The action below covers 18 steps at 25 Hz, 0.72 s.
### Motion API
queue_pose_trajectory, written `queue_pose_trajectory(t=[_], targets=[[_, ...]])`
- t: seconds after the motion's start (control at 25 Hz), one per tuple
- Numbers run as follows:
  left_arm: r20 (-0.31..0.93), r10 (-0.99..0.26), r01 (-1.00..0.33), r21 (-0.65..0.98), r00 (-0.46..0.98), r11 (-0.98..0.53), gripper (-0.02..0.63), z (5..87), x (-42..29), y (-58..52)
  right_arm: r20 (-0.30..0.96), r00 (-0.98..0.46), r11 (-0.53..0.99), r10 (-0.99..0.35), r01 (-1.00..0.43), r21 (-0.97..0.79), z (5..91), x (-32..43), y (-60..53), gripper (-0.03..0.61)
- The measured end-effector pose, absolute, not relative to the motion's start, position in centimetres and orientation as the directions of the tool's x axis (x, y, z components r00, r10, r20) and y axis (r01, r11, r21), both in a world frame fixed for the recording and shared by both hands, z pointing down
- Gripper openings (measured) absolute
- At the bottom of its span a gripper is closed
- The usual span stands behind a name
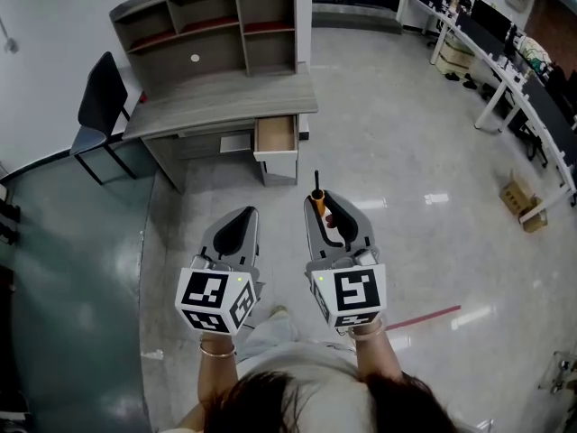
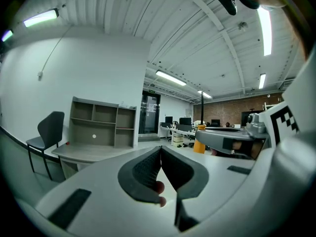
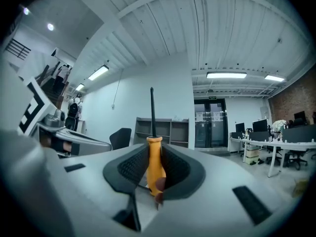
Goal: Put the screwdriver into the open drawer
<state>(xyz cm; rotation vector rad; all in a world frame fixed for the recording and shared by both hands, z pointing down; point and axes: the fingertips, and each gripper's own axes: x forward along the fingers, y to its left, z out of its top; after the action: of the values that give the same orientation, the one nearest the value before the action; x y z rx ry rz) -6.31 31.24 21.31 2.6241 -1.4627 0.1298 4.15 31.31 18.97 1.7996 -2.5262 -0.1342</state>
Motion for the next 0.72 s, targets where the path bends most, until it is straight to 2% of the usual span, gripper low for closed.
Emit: queue_pose_trajectory(t=[0.72], targets=[[0.141, -0.809, -0.821, 0.124, 0.570, -0.557, 0.017, 22.1, -12.7, 24.1, 0.013, -0.255, 0.255, -0.967, -0.958, 0.131, 19.0, -1.2, 24.4, 0.094]])
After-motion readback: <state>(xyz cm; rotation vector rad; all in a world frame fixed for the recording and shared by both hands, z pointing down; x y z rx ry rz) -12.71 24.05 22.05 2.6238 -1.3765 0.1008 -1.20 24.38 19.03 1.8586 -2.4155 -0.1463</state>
